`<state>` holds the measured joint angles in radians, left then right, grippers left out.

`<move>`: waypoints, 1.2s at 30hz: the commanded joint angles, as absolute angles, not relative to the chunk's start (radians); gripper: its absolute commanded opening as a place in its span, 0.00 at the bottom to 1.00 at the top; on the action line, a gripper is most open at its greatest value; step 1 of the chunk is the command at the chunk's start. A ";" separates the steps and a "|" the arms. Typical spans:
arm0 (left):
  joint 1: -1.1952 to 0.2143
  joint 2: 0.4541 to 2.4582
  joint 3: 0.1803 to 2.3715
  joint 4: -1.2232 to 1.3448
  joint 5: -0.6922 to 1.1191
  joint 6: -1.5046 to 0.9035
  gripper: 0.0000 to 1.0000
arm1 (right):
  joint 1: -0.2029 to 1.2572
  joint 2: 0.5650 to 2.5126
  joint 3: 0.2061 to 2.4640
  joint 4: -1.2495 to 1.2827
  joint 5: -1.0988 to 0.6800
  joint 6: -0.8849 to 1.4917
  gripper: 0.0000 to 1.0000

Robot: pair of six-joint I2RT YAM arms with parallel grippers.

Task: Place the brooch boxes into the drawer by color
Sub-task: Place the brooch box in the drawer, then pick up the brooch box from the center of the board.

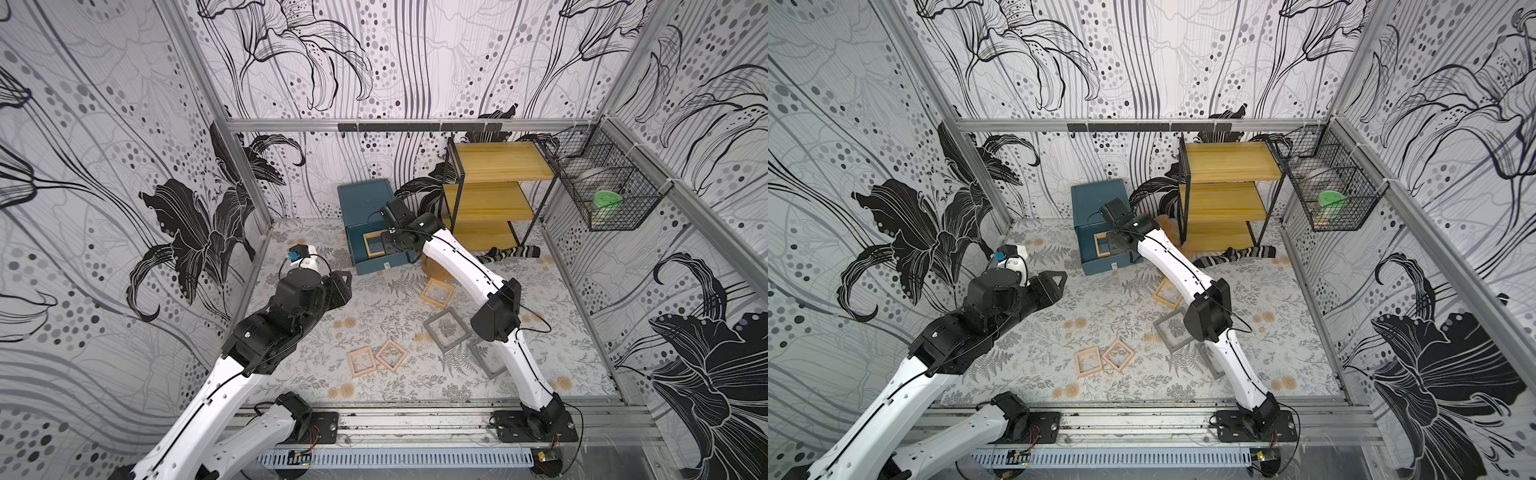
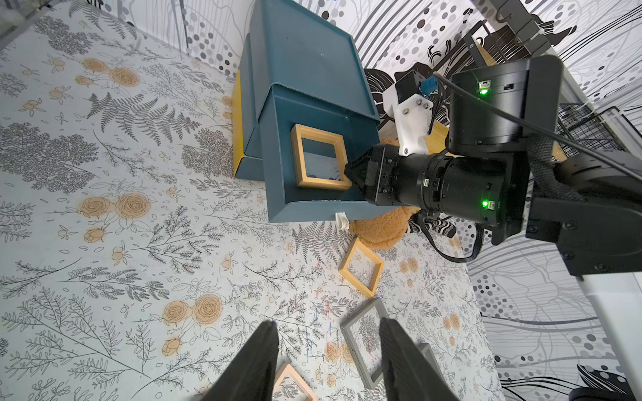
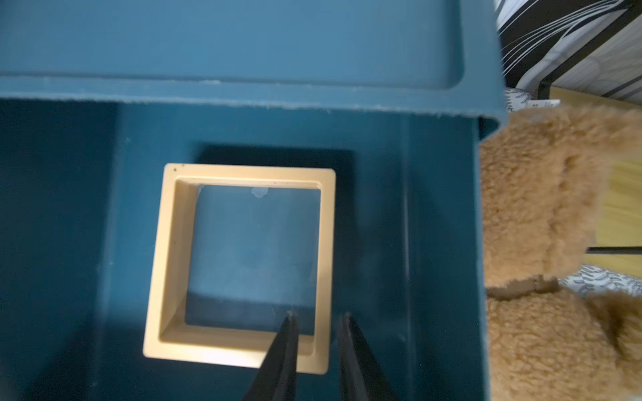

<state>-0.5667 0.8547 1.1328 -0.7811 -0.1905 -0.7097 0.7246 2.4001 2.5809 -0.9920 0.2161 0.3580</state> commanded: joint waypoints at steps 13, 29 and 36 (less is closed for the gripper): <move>-0.568 0.847 1.117 -0.759 -0.115 -0.672 0.52 | 0.726 2.056 2.362 -0.879 0.278 0.521 0.29; -0.572 0.865 1.069 -0.737 0.001 -0.617 0.53 | 0.726 1.480 1.536 -0.765 0.442 0.838 0.49; -0.578 0.875 1.033 -0.715 0.051 -0.611 0.54 | 0.726 1.390 1.354 -0.750 0.425 0.904 0.48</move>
<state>-0.5709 0.8696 1.0428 -0.7727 0.0097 -0.6323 0.7250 1.4162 1.3956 -0.7712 0.4091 0.8497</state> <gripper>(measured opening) 0.535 0.484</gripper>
